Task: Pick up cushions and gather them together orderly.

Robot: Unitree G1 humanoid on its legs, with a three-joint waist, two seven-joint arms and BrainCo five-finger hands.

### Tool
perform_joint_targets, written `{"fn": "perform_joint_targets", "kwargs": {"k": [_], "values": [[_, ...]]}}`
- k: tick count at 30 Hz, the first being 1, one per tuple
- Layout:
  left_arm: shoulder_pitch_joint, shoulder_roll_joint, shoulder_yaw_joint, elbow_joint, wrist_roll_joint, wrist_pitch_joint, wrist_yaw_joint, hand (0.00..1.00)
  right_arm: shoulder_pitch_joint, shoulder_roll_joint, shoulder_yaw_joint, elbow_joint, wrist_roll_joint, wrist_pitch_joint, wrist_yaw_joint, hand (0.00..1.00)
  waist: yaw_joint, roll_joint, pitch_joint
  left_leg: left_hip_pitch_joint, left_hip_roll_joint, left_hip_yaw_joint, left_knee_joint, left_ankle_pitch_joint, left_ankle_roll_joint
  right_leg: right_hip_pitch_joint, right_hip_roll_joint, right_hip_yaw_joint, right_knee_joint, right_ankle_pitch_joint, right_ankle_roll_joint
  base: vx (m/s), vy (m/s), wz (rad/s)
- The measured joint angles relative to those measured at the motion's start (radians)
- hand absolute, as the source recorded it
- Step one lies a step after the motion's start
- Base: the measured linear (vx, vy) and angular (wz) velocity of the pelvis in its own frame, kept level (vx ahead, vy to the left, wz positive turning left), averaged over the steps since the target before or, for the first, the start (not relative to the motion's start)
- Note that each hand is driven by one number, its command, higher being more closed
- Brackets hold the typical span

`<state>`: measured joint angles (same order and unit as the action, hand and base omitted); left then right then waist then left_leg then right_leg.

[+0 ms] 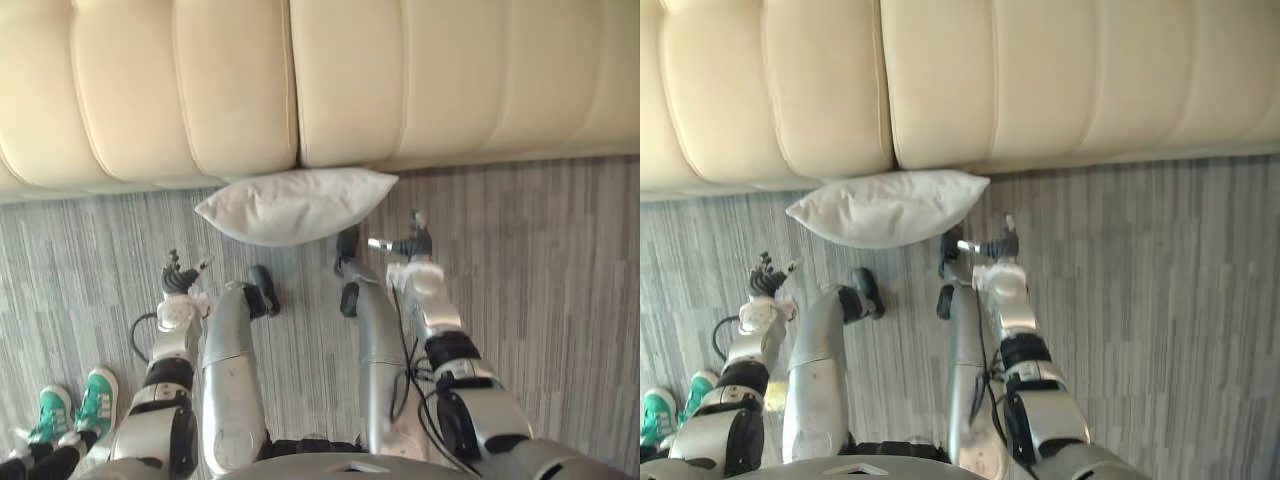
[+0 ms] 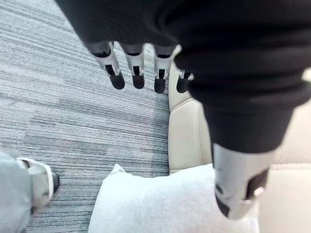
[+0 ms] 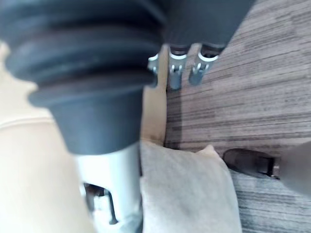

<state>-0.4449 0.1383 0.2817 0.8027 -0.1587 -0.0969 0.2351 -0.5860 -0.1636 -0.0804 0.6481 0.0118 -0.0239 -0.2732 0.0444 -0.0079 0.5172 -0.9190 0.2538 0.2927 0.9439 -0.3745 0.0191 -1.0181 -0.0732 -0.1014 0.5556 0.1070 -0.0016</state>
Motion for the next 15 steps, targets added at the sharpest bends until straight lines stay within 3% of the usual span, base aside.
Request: {"fn": "perform_joint_targets", "kwargs": {"k": [4, 9, 10, 11, 15], "values": [[-0.075, -0.001, 0.014, 0.001, -0.089, -0.001, 0.0, 0.0, -0.131, -0.016, 0.004, 0.048, 0.001, 0.006, -0.013, 0.0, 0.003, 0.002, 0.014, -0.123, 0.0, -0.034, 0.05, 0.002, -0.001, -0.115, -0.014, -0.022, 0.07, -0.02, -0.006, -0.03, -0.021, 0.14], [-0.132, 0.001, 0.024, -0.006, -0.124, -0.002, 0.001, 0.0, -0.245, -0.017, 0.041, 0.078, 0.001, 0.01, -0.038, 0.0, 0.005, 0.002, 0.015, -0.216, -0.003, -0.044, 0.075, 0.01, 0.002, -0.208, -0.027, -0.025, 0.111, -0.03, -0.001, -0.05, -0.029, 0.09], [-0.149, 0.002, 0.022, -0.009, -0.123, -0.003, 0.002, 0.0, -0.268, -0.018, 0.04, 0.078, 0.002, 0.01, -0.042, 1.0, 0.005, 0.002, 0.016, -0.241, -0.004, -0.049, 0.082, 0.014, 0.003, -0.231, -0.03, -0.028, 0.12, -0.03, -0.001, -0.06, -0.039, 0.11], [-0.157, 0.003, 0.02, -0.01, -0.123, -0.003, 0.004, 1.0, -0.28, -0.02, 0.04, 0.078, 0.004, 0.01, -0.045, 1.0, 0.005, 0.002, 0.016, -0.253, -0.006, -0.051, 0.084, 0.016, 0.003, -0.242, -0.033, -0.03, 0.125, -0.031, -0.001, -0.08, -0.05, 0.19], [-0.219, 0.012, -0.022, -0.058, -0.119, -0.005, 0.023, 1.0, -0.35, -0.036, 0.041, 0.07, 0.034, 0.01, -0.082, 1.0, 0.001, 0.003, 0.02, -0.327, -0.02, -0.074, 0.084, 0.039, 0.003, -0.302, -0.052, -0.05, 0.138, -0.033, -0.003, -0.07, -0.047, 0.18]]}}
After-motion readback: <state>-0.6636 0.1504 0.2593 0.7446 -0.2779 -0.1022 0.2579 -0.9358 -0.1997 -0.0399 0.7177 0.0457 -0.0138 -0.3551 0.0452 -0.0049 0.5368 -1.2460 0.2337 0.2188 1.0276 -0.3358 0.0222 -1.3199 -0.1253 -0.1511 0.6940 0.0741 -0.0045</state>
